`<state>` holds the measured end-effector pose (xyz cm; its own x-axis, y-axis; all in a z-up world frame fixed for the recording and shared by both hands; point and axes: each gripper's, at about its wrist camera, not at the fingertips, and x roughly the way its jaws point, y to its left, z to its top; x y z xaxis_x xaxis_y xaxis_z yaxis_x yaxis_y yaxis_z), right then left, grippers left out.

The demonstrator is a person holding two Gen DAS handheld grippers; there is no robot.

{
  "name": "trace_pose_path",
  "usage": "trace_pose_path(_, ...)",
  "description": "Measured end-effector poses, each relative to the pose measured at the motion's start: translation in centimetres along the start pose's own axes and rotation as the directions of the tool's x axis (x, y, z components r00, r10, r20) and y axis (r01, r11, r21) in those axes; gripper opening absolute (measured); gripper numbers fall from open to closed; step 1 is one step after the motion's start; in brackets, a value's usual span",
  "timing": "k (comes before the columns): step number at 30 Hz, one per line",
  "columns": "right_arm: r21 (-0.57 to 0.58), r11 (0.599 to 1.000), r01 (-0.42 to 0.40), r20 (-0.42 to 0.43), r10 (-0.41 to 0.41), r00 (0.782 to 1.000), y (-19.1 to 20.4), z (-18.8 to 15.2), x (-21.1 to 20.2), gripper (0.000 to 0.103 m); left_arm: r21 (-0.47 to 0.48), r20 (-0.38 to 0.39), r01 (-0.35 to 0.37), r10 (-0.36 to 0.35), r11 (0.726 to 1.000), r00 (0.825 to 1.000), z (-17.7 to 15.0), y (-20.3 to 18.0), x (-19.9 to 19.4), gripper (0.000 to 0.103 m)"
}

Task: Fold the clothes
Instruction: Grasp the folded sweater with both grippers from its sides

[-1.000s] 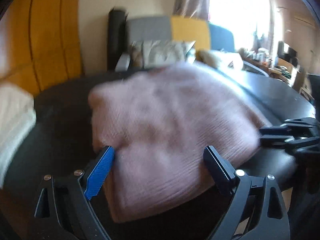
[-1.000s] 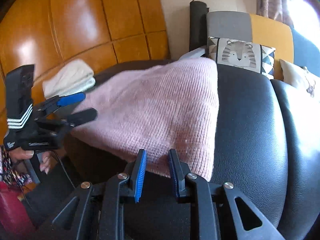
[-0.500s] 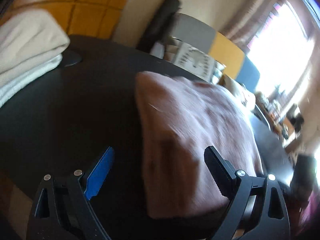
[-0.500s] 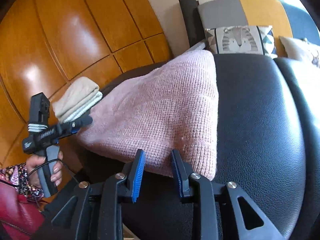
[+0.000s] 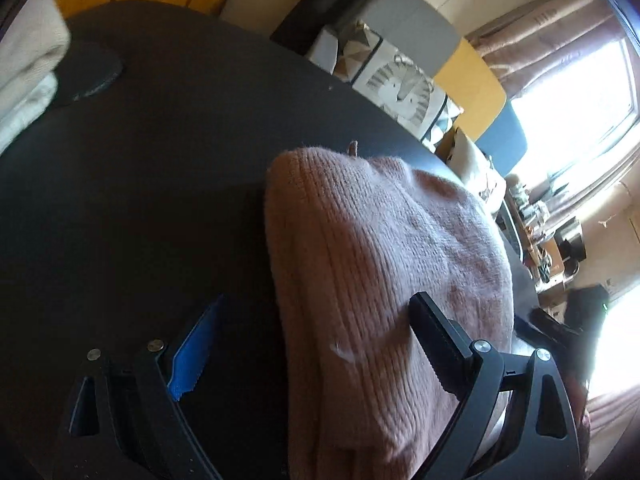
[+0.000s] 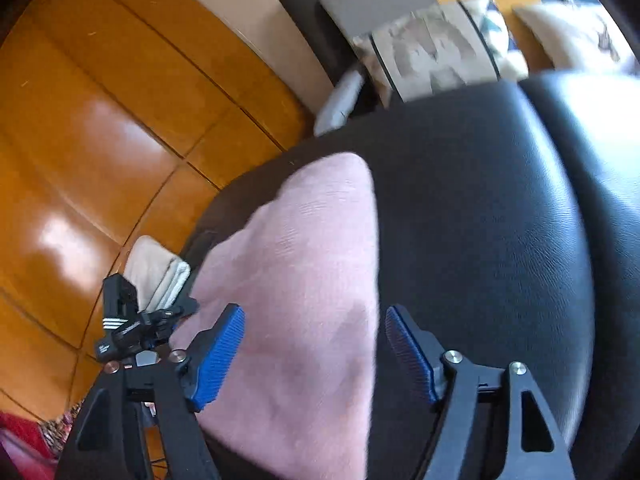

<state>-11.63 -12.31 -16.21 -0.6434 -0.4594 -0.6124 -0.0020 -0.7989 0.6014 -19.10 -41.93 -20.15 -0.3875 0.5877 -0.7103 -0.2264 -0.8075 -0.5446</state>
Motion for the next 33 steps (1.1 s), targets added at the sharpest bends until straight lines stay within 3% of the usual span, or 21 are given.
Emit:
trace_pose_path(5,0.038,0.998,-0.040,-0.118,0.044,0.992,-2.4,1.7,3.2,0.075,0.120,-0.065,0.001,0.007,0.993,0.998,0.8,-1.4,1.5,0.103)
trace_pose_path(7,0.066,0.995,-0.068,-0.167,0.079,0.983,-3.3,2.2,4.6,0.076,0.211,-0.073,-0.029,0.046,0.977,0.996,0.5,-2.4,2.2,0.103)
trace_pose_path(10,0.127,0.981,-0.144,-0.201,0.168,0.965,-4.1,2.5,5.5,0.077,0.298,-0.066,-0.023,0.045,0.954,0.997,0.6,-3.3,3.0,0.103)
trace_pose_path(18,0.135,0.974,-0.183,-0.279,0.215,0.936,-2.8,2.6,7.7,0.081,0.231,-0.108,0.125,-0.102,0.965,0.989,1.8,-2.1,2.9,0.103)
trace_pose_path(22,0.105,0.977,-0.187,-0.269,0.209,0.940,-2.3,2.6,8.2,0.083,0.128,-0.080,0.177,-0.167,0.976,0.983,1.9,-0.9,2.5,0.102)
trace_pose_path(23,0.094,0.977,-0.191,-0.263,0.209,0.942,-2.2,2.6,8.2,0.083,0.096,-0.065,0.183,-0.177,0.978,0.982,1.8,-0.6,2.4,0.100)
trace_pose_path(25,0.056,0.979,-0.195,-0.253,0.203,0.946,-1.9,2.3,8.0,0.081,0.126,-0.052,0.125,-0.120,0.984,0.991,1.5,-1.2,2.6,0.079)
trace_pose_path(26,0.038,0.982,-0.183,-0.249,0.187,0.950,-1.8,2.2,8.0,0.077,0.140,-0.045,0.096,-0.091,0.985,0.995,1.4,-1.5,2.6,0.077)
trace_pose_path(27,0.024,0.985,-0.173,-0.245,0.173,0.954,-1.8,2.1,7.9,0.075,0.155,-0.038,0.067,-0.062,0.986,0.997,1.2,-1.9,2.7,0.069)
trace_pose_path(28,0.037,0.985,-0.168,-0.247,0.172,0.954,-1.8,2.2,8.0,0.073,0.136,-0.059,0.095,-0.088,0.986,0.994,1.2,-1.8,2.8,0.055)
trace_pose_path(30,0.064,0.985,-0.160,-0.250,0.171,0.953,-2.0,2.3,8.1,0.062,0.076,-0.086,0.143,-0.137,0.987,0.987,1.2,-1.6,2.8,0.049)
trace_pose_path(33,0.097,0.982,-0.165,-0.232,0.183,0.955,-1.9,2.3,7.7,0.056,0.039,-0.073,0.165,-0.162,0.986,0.984,1.1,-1.5,2.3,0.044)
